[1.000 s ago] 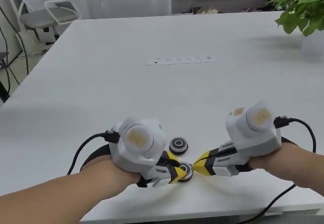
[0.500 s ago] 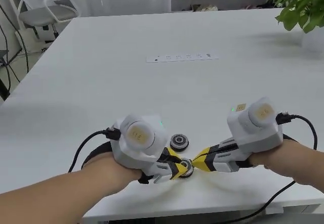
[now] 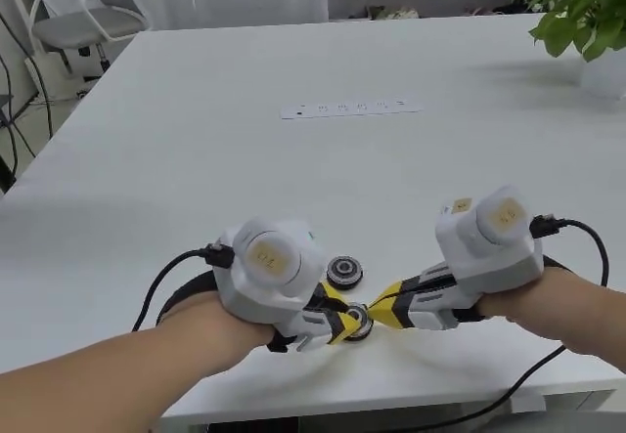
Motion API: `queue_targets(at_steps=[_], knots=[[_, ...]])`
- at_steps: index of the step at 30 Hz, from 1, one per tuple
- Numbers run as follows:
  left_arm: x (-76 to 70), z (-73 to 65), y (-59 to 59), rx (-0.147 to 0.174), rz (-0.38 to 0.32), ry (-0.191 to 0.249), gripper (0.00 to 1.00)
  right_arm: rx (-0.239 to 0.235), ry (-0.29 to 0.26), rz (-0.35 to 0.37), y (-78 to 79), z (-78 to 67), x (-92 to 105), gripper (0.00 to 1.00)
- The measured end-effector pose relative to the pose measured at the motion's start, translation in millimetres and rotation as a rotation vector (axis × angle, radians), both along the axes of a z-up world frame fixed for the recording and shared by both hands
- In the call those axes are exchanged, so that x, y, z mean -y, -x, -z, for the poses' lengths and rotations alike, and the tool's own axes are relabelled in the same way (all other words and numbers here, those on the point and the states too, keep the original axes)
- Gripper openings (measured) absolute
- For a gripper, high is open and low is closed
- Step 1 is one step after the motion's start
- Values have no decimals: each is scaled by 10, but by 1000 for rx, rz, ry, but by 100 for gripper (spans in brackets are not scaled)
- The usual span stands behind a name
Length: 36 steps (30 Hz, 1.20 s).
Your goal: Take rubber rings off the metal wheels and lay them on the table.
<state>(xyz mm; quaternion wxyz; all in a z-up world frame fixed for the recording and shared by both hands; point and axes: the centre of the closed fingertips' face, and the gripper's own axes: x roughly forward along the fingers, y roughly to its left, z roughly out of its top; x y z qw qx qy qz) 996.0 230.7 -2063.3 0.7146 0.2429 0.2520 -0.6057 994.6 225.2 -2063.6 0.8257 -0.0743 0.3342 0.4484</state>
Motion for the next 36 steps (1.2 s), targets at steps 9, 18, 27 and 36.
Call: queue_targets(at_steps=[9, 18, 27, 36], knots=[[0, 3, 4, 4, -3, -8, 7, 26, 15, -32, 27, -21, -44, 0], [-3, -6, 12, 3, -5, -4, 7, 65, -27, -90, 59, -144, -192, 0], [-9, -14, 12, -2, -8, 10, 7, 49, -17, -76, 63, -81, -164, 0], [-5, -14, 23, -16, 5, 4, 7, 43, -6, -73, 56, -66, -122, 0]])
